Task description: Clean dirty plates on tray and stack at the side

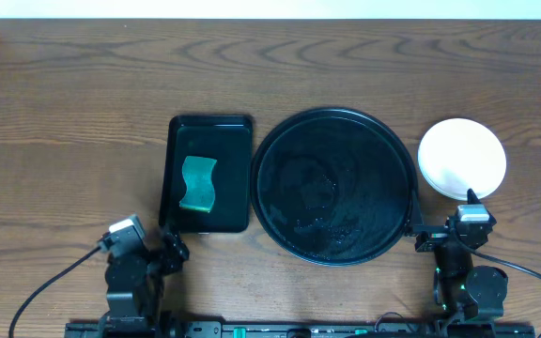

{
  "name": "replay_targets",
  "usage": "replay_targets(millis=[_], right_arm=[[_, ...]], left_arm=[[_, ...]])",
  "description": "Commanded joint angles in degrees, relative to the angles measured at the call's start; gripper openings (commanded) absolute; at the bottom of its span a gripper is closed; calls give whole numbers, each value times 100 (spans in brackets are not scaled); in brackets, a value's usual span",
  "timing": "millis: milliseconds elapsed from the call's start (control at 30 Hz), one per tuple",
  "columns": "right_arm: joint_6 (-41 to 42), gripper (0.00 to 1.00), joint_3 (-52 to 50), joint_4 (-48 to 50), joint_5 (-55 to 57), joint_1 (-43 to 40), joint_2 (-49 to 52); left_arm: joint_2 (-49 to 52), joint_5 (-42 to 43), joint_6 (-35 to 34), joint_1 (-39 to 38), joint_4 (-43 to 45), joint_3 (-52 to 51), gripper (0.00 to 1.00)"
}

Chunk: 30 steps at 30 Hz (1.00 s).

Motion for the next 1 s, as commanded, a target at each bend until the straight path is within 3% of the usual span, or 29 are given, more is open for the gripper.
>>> replay_targets(millis=[0, 500, 967], right_arm=[[76, 99, -9, -28, 33, 76, -37], [76, 99, -9, -28, 33, 76, -37], [76, 99, -9, -28, 33, 76, -37]], left_arm=[[-52, 85, -20, -2, 667, -33, 80], [-52, 127, -61, -2, 2959, -33, 80], [-52, 125, -227, -13, 4153, -262, 80]])
